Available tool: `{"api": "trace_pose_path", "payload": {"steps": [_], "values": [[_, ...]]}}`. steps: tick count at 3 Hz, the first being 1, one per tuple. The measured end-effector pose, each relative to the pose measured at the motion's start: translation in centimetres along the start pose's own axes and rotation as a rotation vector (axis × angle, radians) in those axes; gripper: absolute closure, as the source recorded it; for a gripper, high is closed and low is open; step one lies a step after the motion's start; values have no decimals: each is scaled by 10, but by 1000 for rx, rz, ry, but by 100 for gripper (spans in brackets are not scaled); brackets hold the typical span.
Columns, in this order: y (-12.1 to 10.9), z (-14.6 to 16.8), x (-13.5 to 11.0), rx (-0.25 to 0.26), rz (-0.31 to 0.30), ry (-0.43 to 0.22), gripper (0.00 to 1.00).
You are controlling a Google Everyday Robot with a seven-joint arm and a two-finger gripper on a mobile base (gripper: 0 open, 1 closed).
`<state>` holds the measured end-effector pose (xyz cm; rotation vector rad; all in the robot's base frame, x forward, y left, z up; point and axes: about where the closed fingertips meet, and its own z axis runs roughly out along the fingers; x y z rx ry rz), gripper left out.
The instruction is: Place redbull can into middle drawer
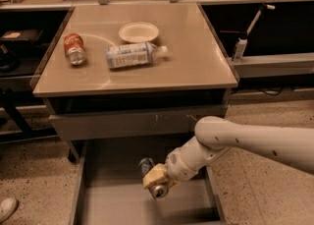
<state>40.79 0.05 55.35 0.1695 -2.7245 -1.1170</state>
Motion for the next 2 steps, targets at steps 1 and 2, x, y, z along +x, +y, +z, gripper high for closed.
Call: {"api": "trace_pose_path", "payload": {"steps": [1, 2], "values": [[-1, 3, 0, -1, 2, 6, 100], [-16, 34, -2, -17, 56, -7, 100]]}}
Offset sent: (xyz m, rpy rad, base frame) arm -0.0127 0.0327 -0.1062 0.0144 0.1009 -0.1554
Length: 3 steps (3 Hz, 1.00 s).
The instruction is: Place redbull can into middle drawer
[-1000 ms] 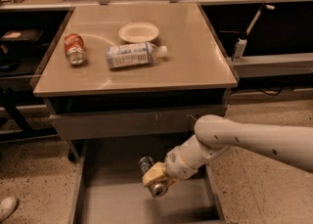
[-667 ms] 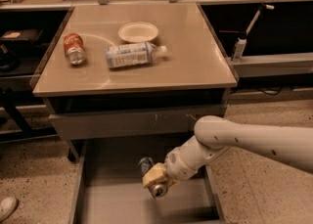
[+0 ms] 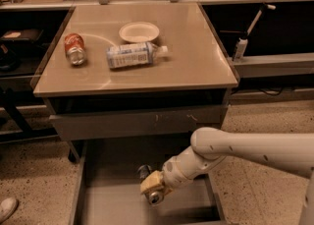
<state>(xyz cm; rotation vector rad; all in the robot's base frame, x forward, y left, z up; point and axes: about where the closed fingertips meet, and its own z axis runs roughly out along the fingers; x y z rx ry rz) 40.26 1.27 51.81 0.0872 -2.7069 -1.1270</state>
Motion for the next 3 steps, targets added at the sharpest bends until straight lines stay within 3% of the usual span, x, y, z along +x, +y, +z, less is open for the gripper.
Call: {"api": "trace_pose_path", "payload": {"steps": [2, 3], "values": [[-29, 46, -27, -5, 74, -67, 100], [-45, 70, -34, -20, 114, -66, 100]]}}
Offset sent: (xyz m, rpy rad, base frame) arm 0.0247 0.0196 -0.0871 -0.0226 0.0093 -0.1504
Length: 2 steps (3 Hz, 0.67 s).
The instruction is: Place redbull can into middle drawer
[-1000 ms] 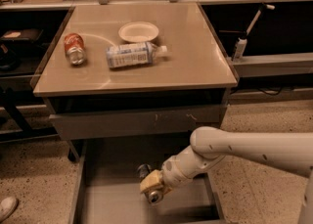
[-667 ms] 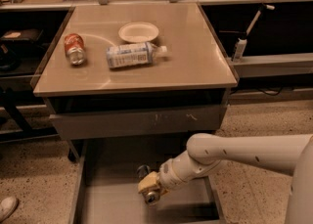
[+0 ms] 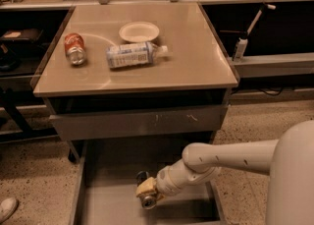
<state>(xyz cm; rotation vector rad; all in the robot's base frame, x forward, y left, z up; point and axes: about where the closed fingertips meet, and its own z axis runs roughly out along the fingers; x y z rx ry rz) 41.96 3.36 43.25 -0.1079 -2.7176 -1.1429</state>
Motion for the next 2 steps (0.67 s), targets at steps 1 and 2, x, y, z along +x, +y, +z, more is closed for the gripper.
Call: {"api": "trace_pose_path", "payload": {"steps": [1, 2], "values": [[-16, 22, -7, -8, 31, 11, 100], [-30, 39, -13, -16, 54, 19, 100]]}}
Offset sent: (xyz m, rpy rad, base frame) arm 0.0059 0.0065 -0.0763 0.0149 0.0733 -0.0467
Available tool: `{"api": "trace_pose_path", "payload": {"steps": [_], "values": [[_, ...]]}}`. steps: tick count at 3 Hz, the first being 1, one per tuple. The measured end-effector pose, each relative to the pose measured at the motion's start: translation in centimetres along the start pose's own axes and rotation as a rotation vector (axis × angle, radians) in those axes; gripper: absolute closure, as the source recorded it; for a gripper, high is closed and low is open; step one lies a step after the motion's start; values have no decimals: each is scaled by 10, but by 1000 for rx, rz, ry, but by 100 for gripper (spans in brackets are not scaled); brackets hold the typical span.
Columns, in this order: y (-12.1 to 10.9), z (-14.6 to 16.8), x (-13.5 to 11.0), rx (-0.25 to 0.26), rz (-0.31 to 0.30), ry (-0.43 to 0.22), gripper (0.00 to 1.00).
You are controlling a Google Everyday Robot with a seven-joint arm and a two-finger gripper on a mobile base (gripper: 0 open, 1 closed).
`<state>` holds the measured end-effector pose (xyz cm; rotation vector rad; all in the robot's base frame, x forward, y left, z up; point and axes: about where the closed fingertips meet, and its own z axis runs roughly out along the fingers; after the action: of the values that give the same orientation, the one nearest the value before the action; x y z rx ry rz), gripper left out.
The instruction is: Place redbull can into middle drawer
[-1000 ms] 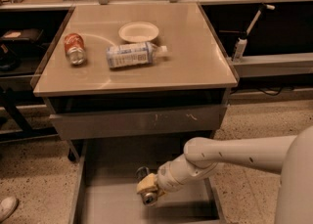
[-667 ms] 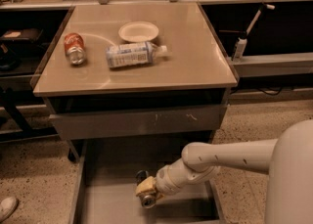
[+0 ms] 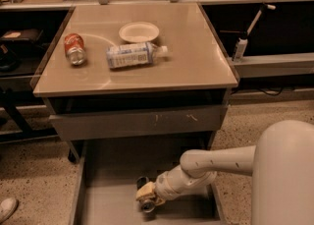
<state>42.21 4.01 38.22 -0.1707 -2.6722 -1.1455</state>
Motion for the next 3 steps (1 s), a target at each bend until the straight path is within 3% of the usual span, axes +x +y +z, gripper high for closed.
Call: {"api": "trace_pose_path", "payload": {"steps": [1, 3], "values": [[-10, 8, -5, -21, 25, 7, 100], [-10, 8, -5, -22, 26, 7, 58]]}}
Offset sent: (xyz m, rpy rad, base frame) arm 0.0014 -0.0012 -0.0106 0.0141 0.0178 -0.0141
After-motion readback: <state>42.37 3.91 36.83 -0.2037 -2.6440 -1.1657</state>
